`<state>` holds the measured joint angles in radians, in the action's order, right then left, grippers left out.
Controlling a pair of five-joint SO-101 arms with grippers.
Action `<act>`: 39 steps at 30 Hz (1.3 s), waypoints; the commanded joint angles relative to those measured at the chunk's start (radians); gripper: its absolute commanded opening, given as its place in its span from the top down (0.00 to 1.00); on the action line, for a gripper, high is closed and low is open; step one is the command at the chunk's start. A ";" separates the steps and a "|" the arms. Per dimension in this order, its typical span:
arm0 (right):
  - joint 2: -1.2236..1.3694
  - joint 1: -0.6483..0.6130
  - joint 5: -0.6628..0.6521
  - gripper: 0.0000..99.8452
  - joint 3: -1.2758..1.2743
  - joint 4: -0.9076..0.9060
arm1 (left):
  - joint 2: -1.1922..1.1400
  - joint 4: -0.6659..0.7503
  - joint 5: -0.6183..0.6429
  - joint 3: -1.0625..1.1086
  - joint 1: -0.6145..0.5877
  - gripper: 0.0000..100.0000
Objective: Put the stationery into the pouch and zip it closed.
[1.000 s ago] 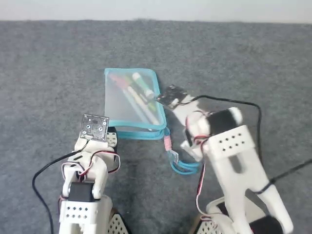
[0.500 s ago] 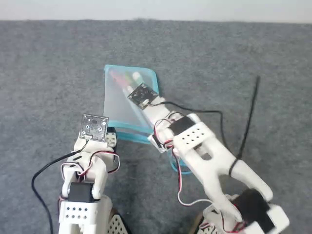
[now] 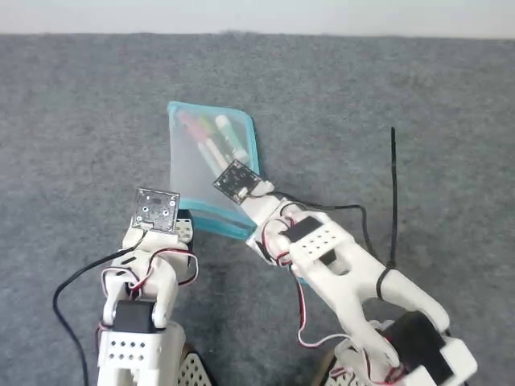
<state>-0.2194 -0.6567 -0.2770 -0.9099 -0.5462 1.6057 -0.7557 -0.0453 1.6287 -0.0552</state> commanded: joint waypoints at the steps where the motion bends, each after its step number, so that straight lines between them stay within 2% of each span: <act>1: 0.001 0.047 0.002 0.80 0.006 0.056 | -0.006 0.032 0.015 -0.010 0.014 0.99; 8: 0.117 0.090 -0.006 0.80 0.052 0.191 | -0.006 0.031 0.015 -0.008 0.014 0.99; 14: 0.153 0.073 -0.006 0.81 0.052 0.196 | -0.006 0.031 0.015 -0.008 0.014 0.99; 16: 0.151 0.079 0.000 0.87 0.052 0.196 | -0.006 0.031 0.015 -0.008 0.014 0.99; 18: 0.150 0.079 0.000 0.99 0.054 0.196 | -0.006 0.031 0.015 -0.008 0.014 0.99; 20: 0.127 0.079 0.000 0.97 0.052 0.191 | -0.006 0.031 0.015 -0.008 0.014 0.99; 23: 0.038 0.073 0.000 1.00 0.058 0.074 | -0.006 0.031 0.015 -0.008 0.014 0.99; 30: -0.387 0.030 0.000 0.99 0.057 -0.265 | -0.006 0.031 0.017 -0.008 0.014 0.99; 34: -0.536 -0.015 -0.017 0.99 0.057 -0.355 | -0.006 0.031 0.017 -0.012 0.014 0.99; 39: -0.547 -0.033 -0.061 0.99 0.057 -0.369 | -0.009 0.031 0.002 -0.015 0.014 0.99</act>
<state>-0.7027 -0.6582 -0.3015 -0.9022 -0.9037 1.6057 -0.7557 -0.0453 1.6272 -0.0537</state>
